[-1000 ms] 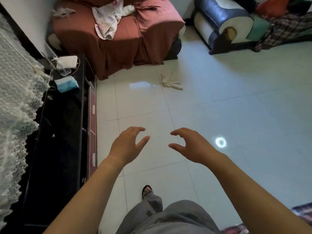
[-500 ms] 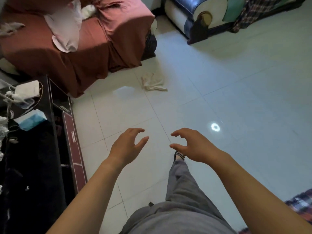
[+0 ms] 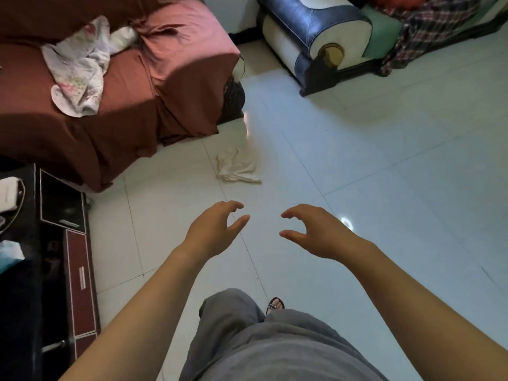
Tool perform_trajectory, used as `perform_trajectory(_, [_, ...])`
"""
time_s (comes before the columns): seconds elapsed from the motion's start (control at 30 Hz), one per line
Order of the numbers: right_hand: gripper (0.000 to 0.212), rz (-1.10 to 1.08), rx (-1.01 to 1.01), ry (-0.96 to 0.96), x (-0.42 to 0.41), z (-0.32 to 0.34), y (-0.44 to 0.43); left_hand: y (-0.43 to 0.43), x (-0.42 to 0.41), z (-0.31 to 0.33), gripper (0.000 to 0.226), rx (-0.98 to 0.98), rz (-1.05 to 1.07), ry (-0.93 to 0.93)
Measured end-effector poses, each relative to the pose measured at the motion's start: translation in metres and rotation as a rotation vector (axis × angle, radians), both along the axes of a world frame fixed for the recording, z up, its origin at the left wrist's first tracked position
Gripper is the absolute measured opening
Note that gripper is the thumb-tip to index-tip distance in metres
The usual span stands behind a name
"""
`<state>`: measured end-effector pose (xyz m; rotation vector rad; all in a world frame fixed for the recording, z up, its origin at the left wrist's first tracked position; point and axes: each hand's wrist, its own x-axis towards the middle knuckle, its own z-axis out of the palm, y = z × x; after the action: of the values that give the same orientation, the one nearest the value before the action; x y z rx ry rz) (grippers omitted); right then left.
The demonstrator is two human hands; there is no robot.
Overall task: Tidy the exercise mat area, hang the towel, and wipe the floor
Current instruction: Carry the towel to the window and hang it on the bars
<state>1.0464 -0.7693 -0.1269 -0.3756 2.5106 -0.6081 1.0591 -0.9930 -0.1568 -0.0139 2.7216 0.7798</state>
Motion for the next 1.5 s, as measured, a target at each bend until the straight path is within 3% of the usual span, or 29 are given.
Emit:
perform_trajectory(0.3, [0.045,0.104,0.002,-0.006,-0.179,-0.018,-0.038,-0.024,-0.169,-0.028,0.041,0.051,0.078,0.005])
perform_trajectory(0.63, [0.043,0.051,0.015,-0.088,-0.432,-0.046,-0.112,-0.099,-0.441,-0.058,0.040,-0.028,-0.082,-0.051])
perform_trajectory(0.8, [0.041,0.052,0.003,-0.146,-0.522,-0.087,-0.141,-0.136,-0.526,-0.091,0.038,-0.090,-0.096,-0.106])
perform_trajectory(0.9, [0.040,0.025,-0.003,-0.236,-0.560,-0.141,-0.150,-0.153,-0.557,-0.140,0.039,-0.103,-0.090,-0.206])
perform_trajectory(1.03, [0.046,0.168,0.137,-0.328,-0.603,-0.257,-0.162,-0.175,-0.585,-0.245,0.042,-0.177,-0.079,-0.384])
perform_trajectory(1.13, [0.049,0.197,0.148,-0.333,-0.620,-0.309,-0.168,-0.185,-0.588,-0.297,0.042,-0.170,-0.046,-0.439])
perform_trajectory(1.33, [0.050,0.233,0.140,-0.317,-0.654,-0.521,-0.187,-0.185,-0.588,-0.500,0.040,-0.083,0.186,-0.585])
perform_trajectory(1.5, [0.054,0.305,0.198,-0.228,-0.663,-0.678,-0.196,-0.180,-0.590,-0.650,0.044,-0.119,0.191,-0.584])
